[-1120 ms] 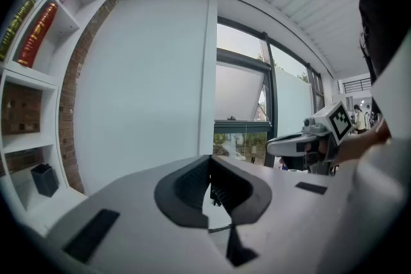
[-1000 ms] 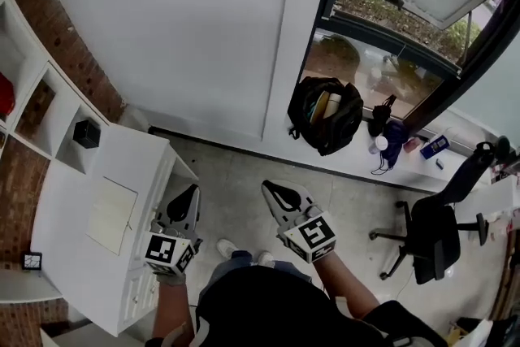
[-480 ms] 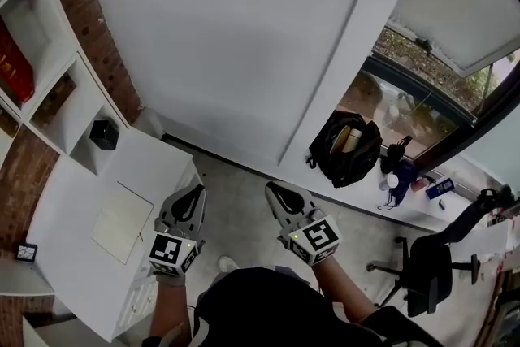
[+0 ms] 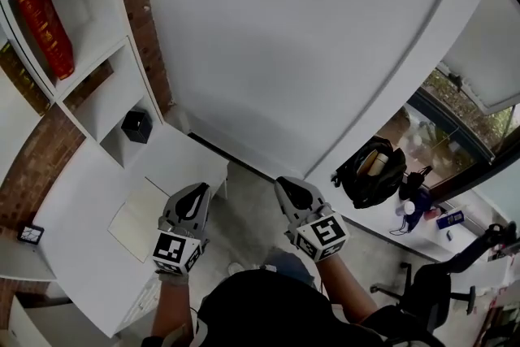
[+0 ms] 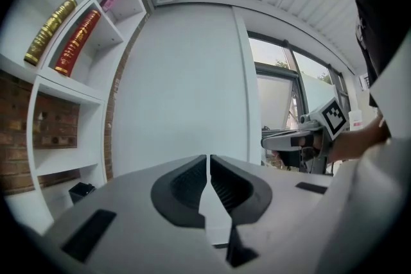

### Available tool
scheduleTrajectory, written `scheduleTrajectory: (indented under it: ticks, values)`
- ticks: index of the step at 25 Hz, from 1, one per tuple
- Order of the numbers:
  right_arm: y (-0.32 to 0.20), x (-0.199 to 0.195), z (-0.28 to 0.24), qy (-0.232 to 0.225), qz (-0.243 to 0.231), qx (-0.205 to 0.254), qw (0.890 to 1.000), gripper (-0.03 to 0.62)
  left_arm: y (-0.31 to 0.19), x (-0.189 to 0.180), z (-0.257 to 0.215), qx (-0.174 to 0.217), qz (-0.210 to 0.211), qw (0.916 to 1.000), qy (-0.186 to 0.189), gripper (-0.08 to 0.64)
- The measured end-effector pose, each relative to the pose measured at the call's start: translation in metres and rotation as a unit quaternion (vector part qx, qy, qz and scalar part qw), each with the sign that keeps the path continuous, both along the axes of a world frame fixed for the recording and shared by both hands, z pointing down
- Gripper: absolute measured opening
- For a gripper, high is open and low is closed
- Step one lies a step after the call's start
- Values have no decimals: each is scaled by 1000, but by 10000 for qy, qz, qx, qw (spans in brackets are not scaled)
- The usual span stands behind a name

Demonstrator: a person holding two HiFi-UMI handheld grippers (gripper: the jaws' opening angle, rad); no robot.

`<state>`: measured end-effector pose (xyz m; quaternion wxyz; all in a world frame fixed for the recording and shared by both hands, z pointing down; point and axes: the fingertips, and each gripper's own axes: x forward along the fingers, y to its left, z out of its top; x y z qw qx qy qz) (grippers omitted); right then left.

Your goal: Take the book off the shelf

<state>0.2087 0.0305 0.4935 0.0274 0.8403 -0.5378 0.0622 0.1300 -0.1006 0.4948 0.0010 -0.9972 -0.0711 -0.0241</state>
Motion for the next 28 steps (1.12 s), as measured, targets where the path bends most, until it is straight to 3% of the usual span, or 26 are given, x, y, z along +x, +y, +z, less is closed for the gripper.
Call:
scheduleTrajectory:
  ticks: [7,15,22,28]
  values:
    - [-49,-4,2,4,-354,-45,9994,18,-49,-20,8,-116,-565,9983,-24,11]
    - [-121,9,-4,16,-1094,66,9940,18,-104,-30,4,4,-1302,9915,16,11]
    - [-201,28,-14,77,-1926,174,9811,18,-161,-27,-6,126,-2108,9774,35,11]
    - [-277,37,-31,143,-2640,282,9640,18,-205,-34,-24,229,-2843,9584,17,11]
